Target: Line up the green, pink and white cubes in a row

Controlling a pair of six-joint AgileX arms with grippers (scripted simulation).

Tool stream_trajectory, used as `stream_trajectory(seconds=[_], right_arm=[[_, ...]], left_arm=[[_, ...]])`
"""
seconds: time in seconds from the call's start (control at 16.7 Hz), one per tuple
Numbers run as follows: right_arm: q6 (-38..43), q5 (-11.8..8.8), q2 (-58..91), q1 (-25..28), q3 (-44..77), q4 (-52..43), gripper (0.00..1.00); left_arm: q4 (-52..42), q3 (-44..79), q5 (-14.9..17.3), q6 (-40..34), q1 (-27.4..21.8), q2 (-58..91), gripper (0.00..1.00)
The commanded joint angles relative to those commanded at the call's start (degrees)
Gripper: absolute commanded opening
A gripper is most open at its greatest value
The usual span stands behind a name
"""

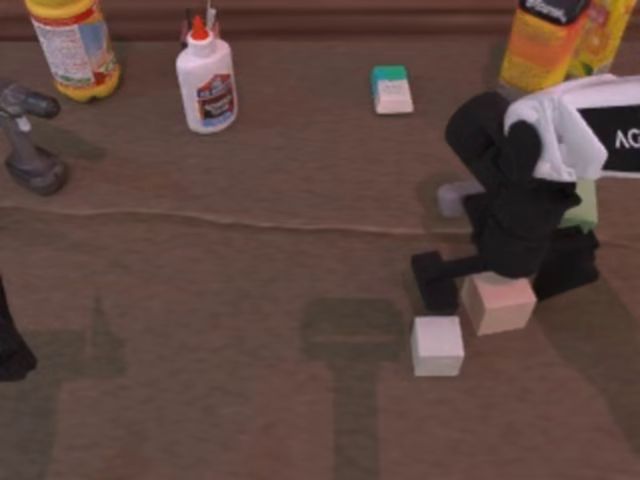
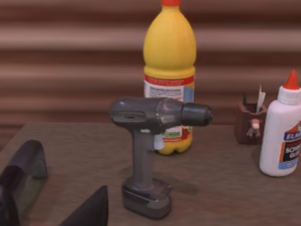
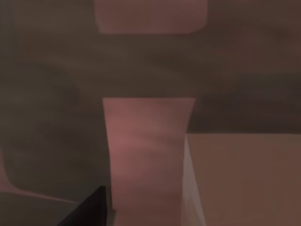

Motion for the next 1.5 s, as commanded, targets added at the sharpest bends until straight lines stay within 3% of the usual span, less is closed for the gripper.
stream_trajectory(seconds=[0.12,0.9,1.5], right_arm=[[0.0,0.0,0.0,0.0,0.0,0.0,1.0],[0.0,0.0,0.0,0.0,0.0,0.0,0.02],[-0.13,0.32,-1.51,-0.11,0.64,-0.78,0.0]], left_arm=[[0.0,0.0,0.0,0.0,0.0,0.0,1.0],[0.0,0.0,0.0,0.0,0.0,0.0,1.0],[0.0,0.0,0.0,0.0,0.0,0.0,1.0]])
